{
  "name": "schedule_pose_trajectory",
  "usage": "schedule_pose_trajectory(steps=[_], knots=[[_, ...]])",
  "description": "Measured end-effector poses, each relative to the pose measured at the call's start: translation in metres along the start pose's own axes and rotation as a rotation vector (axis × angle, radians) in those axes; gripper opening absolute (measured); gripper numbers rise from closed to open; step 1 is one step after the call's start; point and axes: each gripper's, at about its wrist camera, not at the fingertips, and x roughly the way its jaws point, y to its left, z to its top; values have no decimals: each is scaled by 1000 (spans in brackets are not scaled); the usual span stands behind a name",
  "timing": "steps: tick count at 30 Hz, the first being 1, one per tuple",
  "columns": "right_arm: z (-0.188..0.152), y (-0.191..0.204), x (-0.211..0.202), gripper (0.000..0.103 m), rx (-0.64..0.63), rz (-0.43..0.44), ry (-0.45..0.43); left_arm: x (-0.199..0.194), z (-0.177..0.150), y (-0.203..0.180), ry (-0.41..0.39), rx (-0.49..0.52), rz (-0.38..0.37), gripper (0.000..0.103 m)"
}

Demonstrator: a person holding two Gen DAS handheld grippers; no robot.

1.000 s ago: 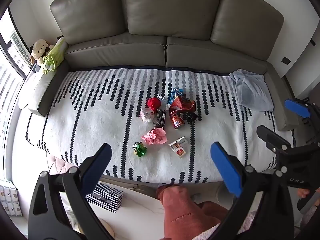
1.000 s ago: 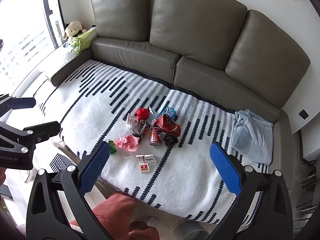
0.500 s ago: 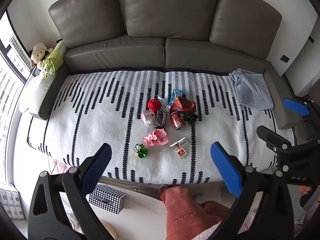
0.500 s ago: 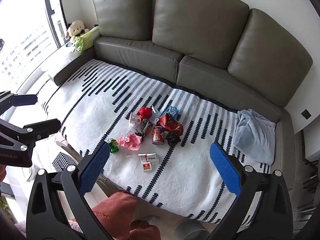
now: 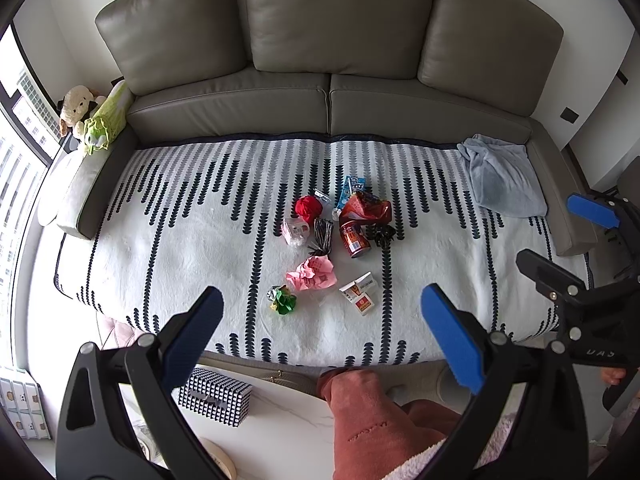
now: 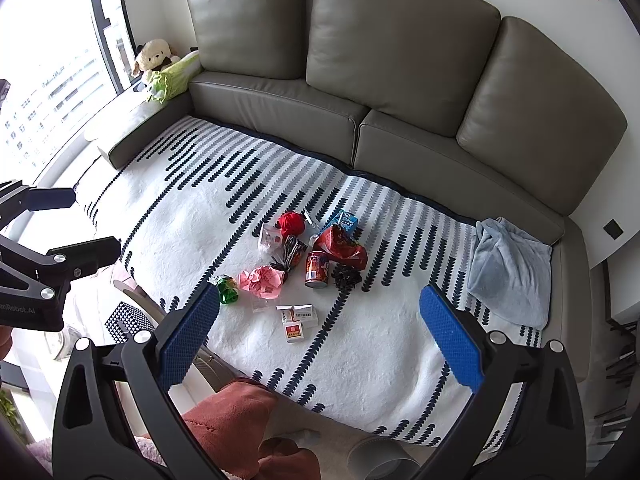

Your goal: Collect trash

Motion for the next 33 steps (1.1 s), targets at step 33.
schedule_pose_trajectory(steps=[33], knots=[[1, -11, 2, 97, 3, 24, 4, 0, -9, 3, 7, 11, 11, 99]])
